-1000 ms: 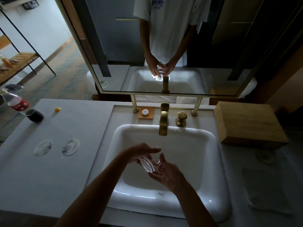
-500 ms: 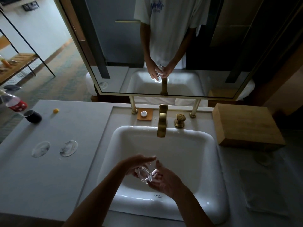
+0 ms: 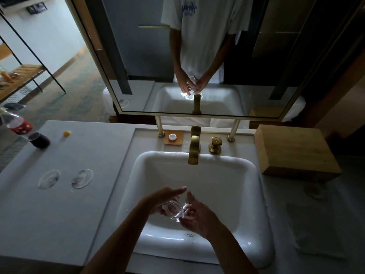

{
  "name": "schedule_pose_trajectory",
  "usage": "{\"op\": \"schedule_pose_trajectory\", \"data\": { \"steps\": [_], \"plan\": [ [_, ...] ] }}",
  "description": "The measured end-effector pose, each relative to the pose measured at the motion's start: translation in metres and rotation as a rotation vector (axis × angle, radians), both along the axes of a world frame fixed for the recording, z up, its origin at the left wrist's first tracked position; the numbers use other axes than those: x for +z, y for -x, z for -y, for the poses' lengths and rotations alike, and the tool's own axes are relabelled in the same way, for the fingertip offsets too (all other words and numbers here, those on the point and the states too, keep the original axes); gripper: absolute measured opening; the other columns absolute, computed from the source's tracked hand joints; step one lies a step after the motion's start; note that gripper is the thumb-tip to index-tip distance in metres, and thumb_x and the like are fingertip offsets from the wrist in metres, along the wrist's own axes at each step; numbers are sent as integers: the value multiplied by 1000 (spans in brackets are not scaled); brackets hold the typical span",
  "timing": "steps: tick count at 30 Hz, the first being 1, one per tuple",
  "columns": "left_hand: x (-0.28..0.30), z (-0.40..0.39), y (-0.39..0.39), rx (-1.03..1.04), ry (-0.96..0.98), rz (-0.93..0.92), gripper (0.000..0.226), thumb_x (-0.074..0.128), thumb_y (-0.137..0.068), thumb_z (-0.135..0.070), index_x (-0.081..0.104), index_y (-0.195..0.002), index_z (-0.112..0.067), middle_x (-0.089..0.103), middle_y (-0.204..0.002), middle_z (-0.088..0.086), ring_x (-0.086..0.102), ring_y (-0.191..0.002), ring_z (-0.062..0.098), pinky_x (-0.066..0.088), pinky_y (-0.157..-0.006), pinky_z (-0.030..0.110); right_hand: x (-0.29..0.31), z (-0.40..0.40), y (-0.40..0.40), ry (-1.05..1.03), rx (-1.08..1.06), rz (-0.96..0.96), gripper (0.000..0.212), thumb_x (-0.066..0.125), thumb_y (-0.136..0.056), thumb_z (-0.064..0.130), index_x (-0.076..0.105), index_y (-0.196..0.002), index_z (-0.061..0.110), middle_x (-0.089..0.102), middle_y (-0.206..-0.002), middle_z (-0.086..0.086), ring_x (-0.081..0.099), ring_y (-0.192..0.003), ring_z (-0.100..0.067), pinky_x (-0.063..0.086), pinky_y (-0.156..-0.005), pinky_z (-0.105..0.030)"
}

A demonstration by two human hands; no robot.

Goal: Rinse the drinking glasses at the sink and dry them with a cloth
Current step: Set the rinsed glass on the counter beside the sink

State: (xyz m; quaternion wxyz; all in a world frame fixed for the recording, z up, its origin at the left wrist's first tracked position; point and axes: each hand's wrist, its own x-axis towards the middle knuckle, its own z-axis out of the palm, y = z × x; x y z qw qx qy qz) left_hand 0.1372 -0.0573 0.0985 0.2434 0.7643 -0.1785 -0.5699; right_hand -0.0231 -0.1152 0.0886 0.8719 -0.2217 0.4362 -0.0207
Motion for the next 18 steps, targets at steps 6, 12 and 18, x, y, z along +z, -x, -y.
{"op": "schedule_pose_trajectory", "data": {
  "steps": [6, 12, 18],
  "plan": [
    [-3, -4, 12, 84, 12, -23, 62, 58, -88, -66, 62, -116, -10, 67, -113, 13, 69, -95, 25, 55, -82, 38, -8, 1, 3, 49, 12, -30, 64, 74, -79, 47, 52, -121, 4, 55, -79, -11, 63, -56, -20, 55, -53, -29],
    [0, -2, 19, 132, 31, -43, 56, 59, -89, -64, 62, -109, -12, 68, -105, 10, 68, -95, 24, 56, -86, 39, -13, 1, 5, 111, -6, -53, 49, 72, -79, 54, 57, -96, 10, 53, -66, -6, 56, -50, -15, 47, -49, -22],
    [-2, -1, 20, 118, 41, -44, 63, 59, -87, -66, 63, -114, -9, 70, -109, 14, 69, -91, 25, 55, -77, 35, -13, -3, 10, 129, -20, -38, 42, 69, -83, 52, 57, -76, 12, 55, -57, -4, 58, -46, -15, 46, -49, -22]
  ]
}}
